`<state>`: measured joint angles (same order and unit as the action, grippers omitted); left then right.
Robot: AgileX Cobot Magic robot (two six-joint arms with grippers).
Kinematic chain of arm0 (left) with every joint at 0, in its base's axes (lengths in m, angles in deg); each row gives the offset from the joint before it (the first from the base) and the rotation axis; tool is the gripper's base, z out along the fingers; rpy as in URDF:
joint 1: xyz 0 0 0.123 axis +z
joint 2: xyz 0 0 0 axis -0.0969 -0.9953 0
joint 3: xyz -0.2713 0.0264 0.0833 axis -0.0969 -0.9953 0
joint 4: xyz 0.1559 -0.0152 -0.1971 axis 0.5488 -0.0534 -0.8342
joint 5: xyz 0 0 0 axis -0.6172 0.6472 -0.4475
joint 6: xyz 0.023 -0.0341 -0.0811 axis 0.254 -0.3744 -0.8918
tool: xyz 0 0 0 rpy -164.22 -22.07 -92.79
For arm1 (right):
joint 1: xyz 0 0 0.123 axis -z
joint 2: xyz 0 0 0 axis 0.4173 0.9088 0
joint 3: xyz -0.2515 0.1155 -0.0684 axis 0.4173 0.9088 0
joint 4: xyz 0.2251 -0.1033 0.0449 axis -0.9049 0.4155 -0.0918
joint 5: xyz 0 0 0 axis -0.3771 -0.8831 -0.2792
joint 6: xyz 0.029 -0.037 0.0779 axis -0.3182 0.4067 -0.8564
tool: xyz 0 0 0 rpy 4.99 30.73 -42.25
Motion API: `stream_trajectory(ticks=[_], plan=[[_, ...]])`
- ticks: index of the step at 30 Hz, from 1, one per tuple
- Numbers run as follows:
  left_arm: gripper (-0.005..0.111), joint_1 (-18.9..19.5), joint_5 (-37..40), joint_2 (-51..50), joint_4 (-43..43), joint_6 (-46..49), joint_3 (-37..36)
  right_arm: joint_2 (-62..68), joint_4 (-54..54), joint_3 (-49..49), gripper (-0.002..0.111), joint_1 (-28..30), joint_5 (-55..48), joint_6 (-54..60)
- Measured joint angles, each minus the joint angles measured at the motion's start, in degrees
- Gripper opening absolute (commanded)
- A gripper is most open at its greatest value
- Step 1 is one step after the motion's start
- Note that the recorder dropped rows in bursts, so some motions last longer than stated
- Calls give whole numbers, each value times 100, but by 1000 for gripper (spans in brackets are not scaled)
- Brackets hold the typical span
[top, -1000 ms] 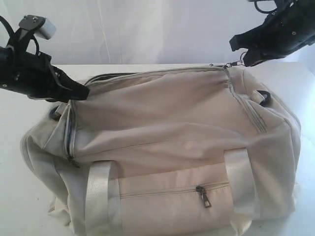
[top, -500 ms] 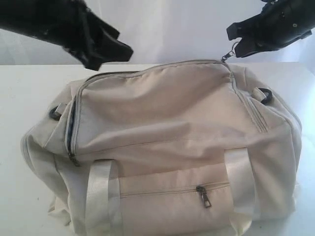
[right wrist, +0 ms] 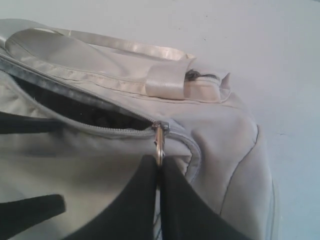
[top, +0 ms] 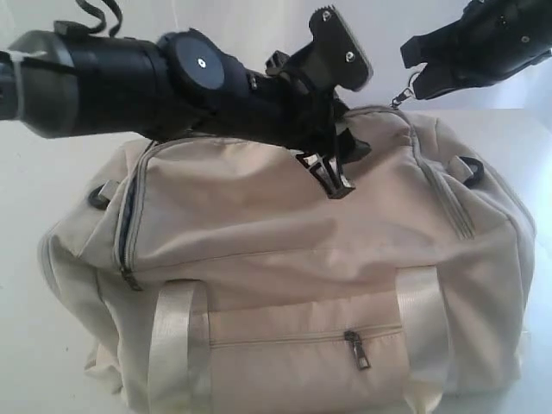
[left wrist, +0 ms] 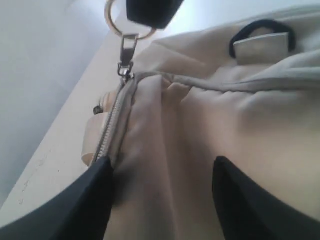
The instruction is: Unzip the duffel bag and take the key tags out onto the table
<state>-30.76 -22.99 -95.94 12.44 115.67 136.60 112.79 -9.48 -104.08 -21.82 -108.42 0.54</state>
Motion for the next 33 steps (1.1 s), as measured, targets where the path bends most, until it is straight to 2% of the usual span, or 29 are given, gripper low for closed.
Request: stream_trajectory(ticks=[5,12,14,16,18,19,23,25,28,31,33], plan=[[59,-21,-241,-223,87,0,15,-30,0,0,0,0,0,0],[25,-21,-317,-228,87,0,29,-39,0,0,0,0,22,0],[20,-21,-322,-228,87,0,29,-39,0,0,0,0,22,12],[22,-21,-322,-228,96,0,29,-39,0,0,0,0,22,12],[32,-21,-339,-228,96,0,29,-39,0,0,0,0,22,12],[39,-21,-372,-228,96,0,29,-39,-11,0,0,0,33,12],[80,-21,-419,-217,96,0,29,-39,-11,0,0,0,33,12],[90,-21,-430,-208,96,24,29,-39,-11,0,0,0,33,12],[87,-21,-430,-208,96,77,29,-39,-11,0,0,0,33,12],[74,-21,-442,-251,96,102,29,-39,-11,0,0,0,33,12],[61,-21,-454,-292,85,102,29,-39,-11,17,0,0,33,12]])
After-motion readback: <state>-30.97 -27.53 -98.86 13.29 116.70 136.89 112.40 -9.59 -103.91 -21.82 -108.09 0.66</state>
